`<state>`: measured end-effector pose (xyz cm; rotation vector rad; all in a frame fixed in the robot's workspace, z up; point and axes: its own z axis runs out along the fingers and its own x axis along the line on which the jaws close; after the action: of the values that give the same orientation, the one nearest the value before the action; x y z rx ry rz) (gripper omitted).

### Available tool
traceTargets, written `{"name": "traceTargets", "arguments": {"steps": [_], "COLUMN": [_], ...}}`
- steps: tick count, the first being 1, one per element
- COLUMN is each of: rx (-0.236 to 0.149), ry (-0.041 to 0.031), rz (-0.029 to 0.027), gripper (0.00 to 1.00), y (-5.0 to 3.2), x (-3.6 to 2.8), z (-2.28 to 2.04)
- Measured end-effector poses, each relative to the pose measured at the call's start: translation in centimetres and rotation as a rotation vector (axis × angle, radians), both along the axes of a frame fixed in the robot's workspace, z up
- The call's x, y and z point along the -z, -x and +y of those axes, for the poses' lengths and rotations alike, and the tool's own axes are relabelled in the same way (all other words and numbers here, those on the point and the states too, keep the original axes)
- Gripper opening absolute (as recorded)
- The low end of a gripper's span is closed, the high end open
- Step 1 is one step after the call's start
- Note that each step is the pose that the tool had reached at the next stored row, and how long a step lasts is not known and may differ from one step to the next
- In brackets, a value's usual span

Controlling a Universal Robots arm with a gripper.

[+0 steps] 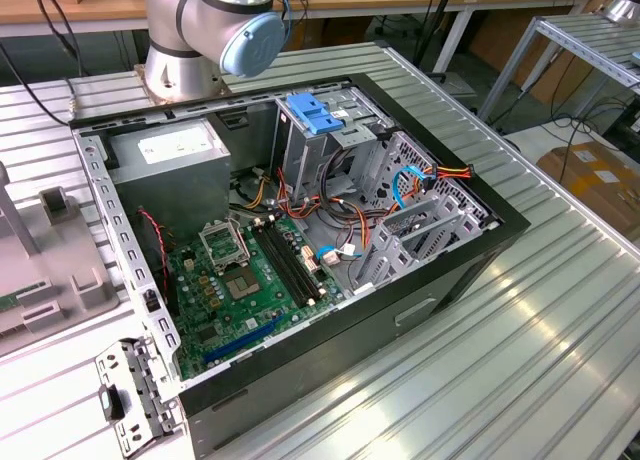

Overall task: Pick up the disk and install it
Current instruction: 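Pick up the disk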

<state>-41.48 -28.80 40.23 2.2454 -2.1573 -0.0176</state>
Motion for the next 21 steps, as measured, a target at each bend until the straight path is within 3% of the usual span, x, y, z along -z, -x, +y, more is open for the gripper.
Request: {"name": "traceTargets", "arguments": {"steps": [21], "rx": [0.000], "ry": [0.0000], "rz": [0.0000], "gripper": [0.36], "y": [0.00], "x": [-2.42], "z": [0.00]}}
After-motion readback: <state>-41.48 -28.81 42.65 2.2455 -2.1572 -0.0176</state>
